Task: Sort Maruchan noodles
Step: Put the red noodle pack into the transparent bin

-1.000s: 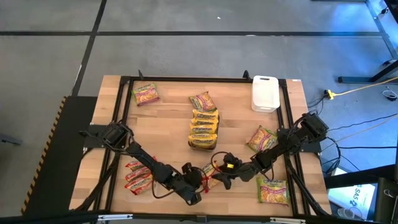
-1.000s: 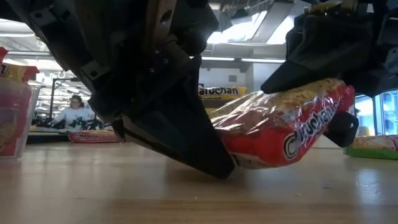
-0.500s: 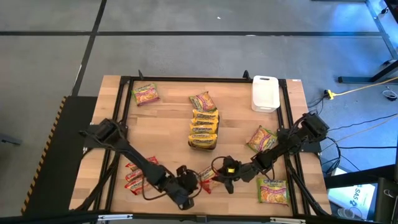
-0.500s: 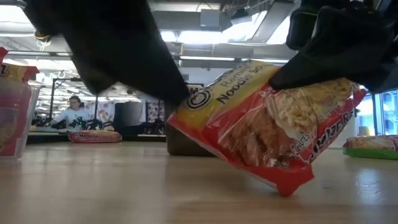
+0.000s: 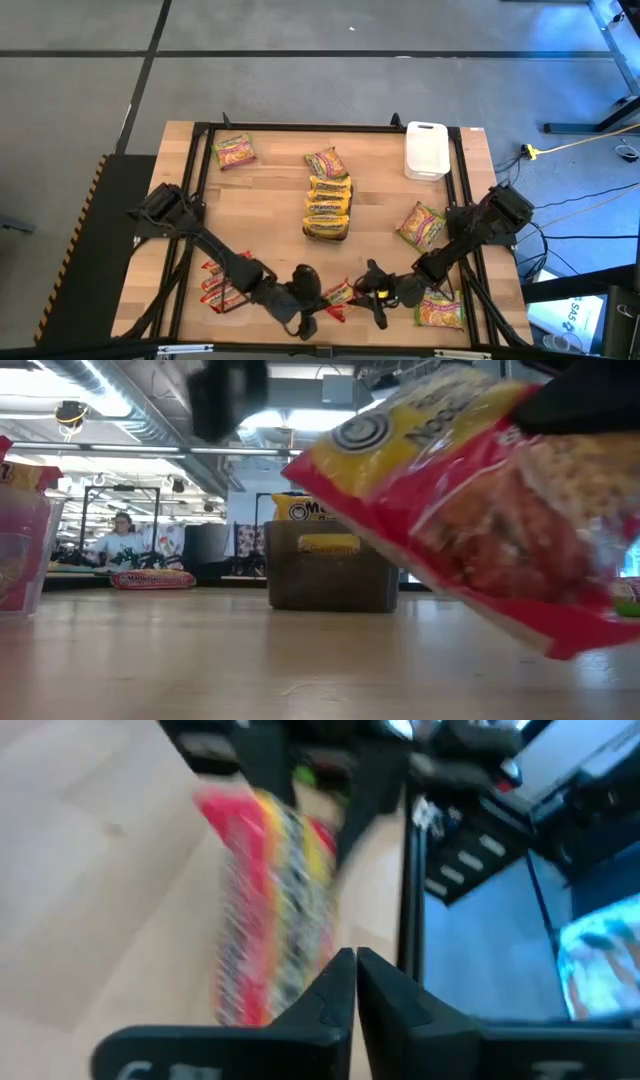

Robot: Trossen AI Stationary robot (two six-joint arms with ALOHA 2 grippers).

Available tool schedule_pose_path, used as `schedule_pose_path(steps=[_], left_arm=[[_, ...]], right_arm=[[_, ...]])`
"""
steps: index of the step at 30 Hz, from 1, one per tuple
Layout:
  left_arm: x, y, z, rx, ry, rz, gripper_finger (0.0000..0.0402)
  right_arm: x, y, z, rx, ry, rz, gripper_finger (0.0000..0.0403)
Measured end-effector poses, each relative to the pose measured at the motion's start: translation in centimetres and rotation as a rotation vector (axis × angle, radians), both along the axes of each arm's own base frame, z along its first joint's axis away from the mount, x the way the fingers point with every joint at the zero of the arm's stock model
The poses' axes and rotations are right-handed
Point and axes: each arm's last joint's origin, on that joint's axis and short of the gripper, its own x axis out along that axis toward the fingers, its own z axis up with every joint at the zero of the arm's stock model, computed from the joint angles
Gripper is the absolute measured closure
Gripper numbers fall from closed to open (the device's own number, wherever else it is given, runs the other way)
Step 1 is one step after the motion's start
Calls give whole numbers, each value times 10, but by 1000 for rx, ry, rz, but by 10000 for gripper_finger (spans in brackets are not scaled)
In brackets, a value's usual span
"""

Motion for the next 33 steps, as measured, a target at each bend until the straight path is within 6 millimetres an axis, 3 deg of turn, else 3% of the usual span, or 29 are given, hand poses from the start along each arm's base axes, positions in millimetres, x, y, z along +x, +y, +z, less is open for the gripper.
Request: schedule_pose_path(steps=[5, 11, 17, 33], left_arm=[[12, 15, 3, -32, -19, -4, 339], [24, 31, 2, -40, -23, -8, 238], [28, 36, 2, -70, -18, -47, 155], [22, 29, -3, -63, 45, -135, 146]], right_arm=[[-4, 6, 0, -24, -5, 26, 308], [-6, 7, -2, -55, 8, 34, 308], [-6, 6, -2, -63, 8, 36, 308], [-1, 12, 11, -45, -88, 51, 308]])
